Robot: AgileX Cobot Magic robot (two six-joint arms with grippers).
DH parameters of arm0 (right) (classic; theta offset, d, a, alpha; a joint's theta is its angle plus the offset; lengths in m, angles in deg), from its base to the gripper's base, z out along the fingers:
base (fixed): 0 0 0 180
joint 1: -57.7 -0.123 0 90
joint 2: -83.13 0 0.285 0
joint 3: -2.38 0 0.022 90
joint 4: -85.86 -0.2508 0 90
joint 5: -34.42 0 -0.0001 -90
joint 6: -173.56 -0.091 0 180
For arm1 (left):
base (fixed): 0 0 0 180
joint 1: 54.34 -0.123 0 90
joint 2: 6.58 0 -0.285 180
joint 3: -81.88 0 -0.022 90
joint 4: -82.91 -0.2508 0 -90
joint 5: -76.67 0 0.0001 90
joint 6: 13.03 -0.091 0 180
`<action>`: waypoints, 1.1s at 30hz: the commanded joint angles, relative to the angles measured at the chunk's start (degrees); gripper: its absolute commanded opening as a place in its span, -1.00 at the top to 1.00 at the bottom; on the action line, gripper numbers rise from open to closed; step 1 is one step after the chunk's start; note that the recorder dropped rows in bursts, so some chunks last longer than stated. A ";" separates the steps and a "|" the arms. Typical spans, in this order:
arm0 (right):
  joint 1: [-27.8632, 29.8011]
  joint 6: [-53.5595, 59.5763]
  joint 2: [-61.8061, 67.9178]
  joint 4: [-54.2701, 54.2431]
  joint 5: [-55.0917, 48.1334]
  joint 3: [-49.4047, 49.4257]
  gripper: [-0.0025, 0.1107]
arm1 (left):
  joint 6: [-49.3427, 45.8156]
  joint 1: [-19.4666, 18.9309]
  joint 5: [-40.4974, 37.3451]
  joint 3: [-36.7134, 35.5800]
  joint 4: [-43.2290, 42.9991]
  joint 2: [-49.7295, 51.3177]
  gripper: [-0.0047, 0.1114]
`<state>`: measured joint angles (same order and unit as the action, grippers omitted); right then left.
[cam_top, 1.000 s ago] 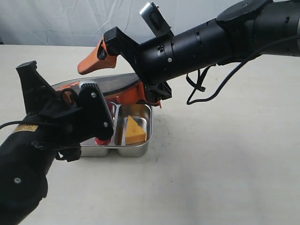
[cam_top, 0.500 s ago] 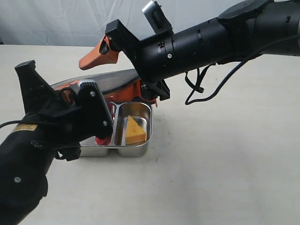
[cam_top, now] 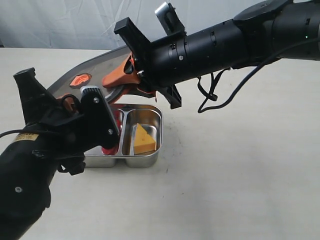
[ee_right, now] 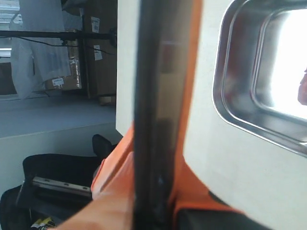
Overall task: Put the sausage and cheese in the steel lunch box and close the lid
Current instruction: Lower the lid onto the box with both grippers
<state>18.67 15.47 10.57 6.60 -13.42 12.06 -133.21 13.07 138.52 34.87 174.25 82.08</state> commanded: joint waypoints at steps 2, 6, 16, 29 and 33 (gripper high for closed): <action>-0.08 1.75 -0.15 6.23 0.98 -0.12 0.97 | -1.73 0.19 -2.47 0.29 -0.95 -0.14 0.92; -0.08 1.75 -0.15 8.41 1.80 -0.12 0.97 | -1.73 0.19 -2.74 0.40 -0.83 -0.14 0.92; -0.08 1.75 -0.15 12.14 2.48 -0.12 0.97 | 0.49 0.08 -2.97 0.40 1.74 -0.14 0.92; -0.08 0.23 -0.15 17.30 4.51 -0.12 0.97 | 1.36 0.08 -5.34 0.40 2.94 -0.14 0.92; -0.08 0.23 -0.15 17.30 4.02 -0.12 0.97 | 1.36 0.08 -6.01 0.40 3.17 -0.14 0.65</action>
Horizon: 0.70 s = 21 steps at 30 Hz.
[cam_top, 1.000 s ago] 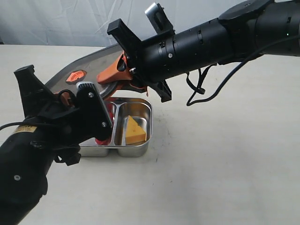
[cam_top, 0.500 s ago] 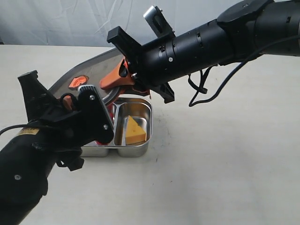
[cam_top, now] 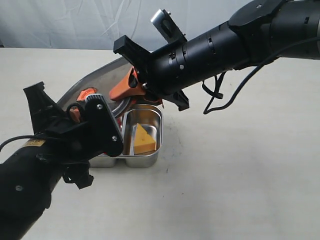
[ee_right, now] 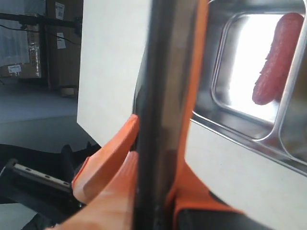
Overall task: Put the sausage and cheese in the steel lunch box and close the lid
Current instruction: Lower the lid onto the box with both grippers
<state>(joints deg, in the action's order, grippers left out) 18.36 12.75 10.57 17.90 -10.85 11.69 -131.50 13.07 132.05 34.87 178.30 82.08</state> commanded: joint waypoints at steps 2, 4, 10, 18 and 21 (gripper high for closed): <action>0.23 2.96 -0.15 6.01 1.49 0.24 0.97 | -0.04 0.08 1.31 0.40 -0.74 -0.14 0.43; 0.23 2.96 -0.15 6.01 1.49 0.24 0.97 | 1.10 0.08 2.67 0.40 -0.50 -0.14 0.24; 0.23 2.86 -0.15 6.23 2.85 0.24 0.97 | 5.69 0.08 2.88 0.40 4.56 -0.14 -0.06; 0.23 3.35 -0.15 4.69 4.58 0.24 0.97 | 5.61 0.08 2.50 0.15 4.56 -0.14 -0.06; 0.47 3.47 -0.15 3.22 4.38 0.24 0.97 | 7.11 0.08 7.51 0.15 4.56 -0.40 -0.06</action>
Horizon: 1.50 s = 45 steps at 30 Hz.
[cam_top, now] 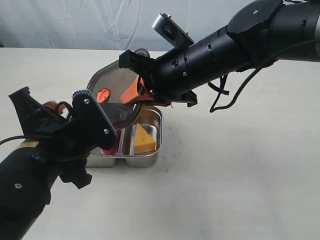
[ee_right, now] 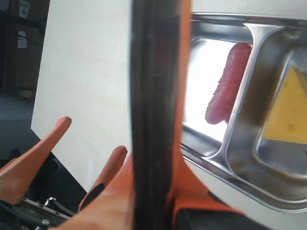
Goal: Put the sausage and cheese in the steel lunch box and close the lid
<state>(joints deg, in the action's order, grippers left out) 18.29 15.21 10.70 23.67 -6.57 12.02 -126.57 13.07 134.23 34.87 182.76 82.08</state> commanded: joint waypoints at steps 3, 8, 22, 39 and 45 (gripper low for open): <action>1.63 4.95 -0.28 -7.69 -2.22 -0.09 0.97 | 5.51 0.08 8.48 0.15 0.10 -2.68 -0.04; 5.24 11.48 -0.28 -14.67 -9.24 -0.09 0.97 | 7.69 0.08 9.91 0.15 0.10 -10.91 0.03; 12.09 26.47 5.61 -26.67 -26.46 4.52 0.97 | 9.60 0.08 7.11 -0.07 0.10 -34.92 0.14; 12.09 32.75 16.25 -28.22 -28.97 4.52 0.97 | 16.33 0.08 5.18 -6.24 0.10 -36.13 0.25; 12.09 31.80 18.26 -23.62 -28.97 4.52 0.97 | 16.33 0.08 4.78 -6.24 0.10 -36.13 0.25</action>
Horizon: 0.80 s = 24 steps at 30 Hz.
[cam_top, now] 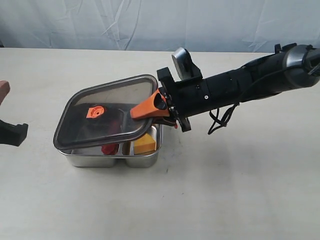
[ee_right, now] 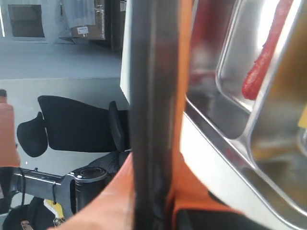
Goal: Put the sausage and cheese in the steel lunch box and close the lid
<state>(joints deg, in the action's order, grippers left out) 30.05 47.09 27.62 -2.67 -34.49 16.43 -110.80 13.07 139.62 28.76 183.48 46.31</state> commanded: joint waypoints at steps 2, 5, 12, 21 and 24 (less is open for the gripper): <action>0.33 -1.15 2.07 3.27 -1.06 0.12 0.97 | 0.56 0.08 -1.88 -0.13 -0.63 -0.36 0.25; 0.23 -1.24 2.22 3.06 -0.07 0.12 0.97 | 0.34 0.08 -3.42 -0.13 -0.63 -0.36 0.25; 0.23 -5.30 2.22 6.90 2.17 0.12 0.97 | 0.34 0.08 -3.80 -0.13 -0.63 -0.36 0.25; 0.23 -6.80 2.22 8.66 4.29 0.12 0.97 | 0.34 0.08 -3.80 -0.13 -0.63 -0.36 0.25; 0.23 -6.80 2.22 10.26 4.12 0.12 0.97 | 0.34 0.08 -3.80 -0.13 -0.63 -0.36 0.25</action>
<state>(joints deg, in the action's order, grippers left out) 30.17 40.51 29.64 2.46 -32.39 16.43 -110.69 13.07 136.06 28.76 183.56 46.31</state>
